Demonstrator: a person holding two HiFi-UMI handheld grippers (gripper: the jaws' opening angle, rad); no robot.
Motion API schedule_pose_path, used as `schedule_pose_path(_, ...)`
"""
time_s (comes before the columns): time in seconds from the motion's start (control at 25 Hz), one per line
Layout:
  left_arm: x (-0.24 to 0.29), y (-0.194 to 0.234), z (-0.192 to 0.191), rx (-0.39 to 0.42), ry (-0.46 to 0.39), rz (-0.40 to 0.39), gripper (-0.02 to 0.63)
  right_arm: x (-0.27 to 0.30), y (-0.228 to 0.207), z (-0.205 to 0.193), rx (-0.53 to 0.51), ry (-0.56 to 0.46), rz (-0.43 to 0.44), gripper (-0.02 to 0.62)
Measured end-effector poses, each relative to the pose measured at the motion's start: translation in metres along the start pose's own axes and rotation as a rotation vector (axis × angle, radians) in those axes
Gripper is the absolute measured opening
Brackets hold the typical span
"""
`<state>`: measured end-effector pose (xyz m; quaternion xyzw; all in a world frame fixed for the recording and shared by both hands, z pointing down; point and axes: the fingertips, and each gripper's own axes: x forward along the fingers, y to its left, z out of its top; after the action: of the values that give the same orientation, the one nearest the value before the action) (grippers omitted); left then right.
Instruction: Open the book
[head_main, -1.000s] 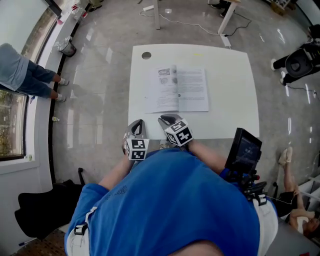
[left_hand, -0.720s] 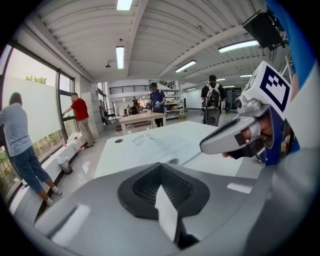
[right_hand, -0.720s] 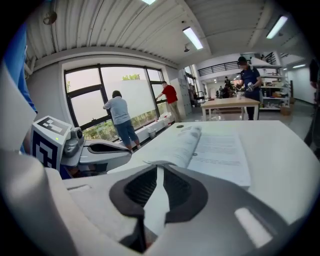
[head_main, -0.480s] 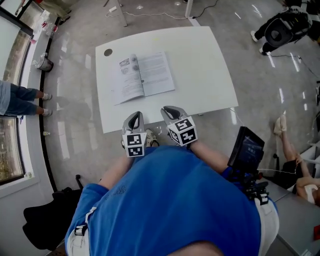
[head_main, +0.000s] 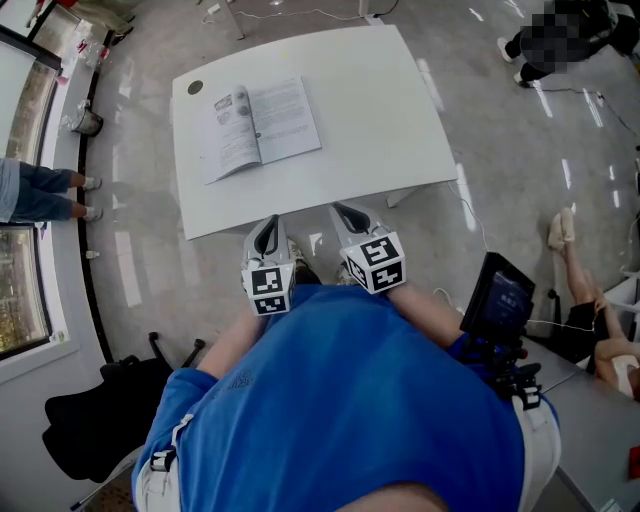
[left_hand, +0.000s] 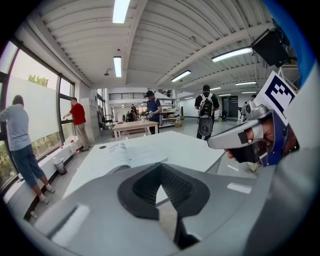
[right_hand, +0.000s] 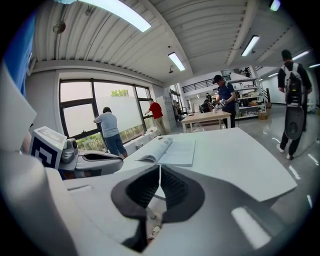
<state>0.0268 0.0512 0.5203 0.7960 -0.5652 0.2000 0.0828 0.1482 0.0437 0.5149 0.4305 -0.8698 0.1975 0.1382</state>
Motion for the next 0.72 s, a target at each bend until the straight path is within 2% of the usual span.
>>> schedule_pose_path(0.48, 0.002, -0.008, 0.021, 0.021, -0.059, -0.048, 0.008, -0.008, -0.005, 0.024, -0.004, -0.082, -0.008, 0.003)
schedule_pose_path(0.72, -0.002, -0.002, 0.028, 0.012, -0.065, -0.056, 0.008, -0.007, 0.001, 0.032, -0.013, -0.085, -0.017, 0.003)
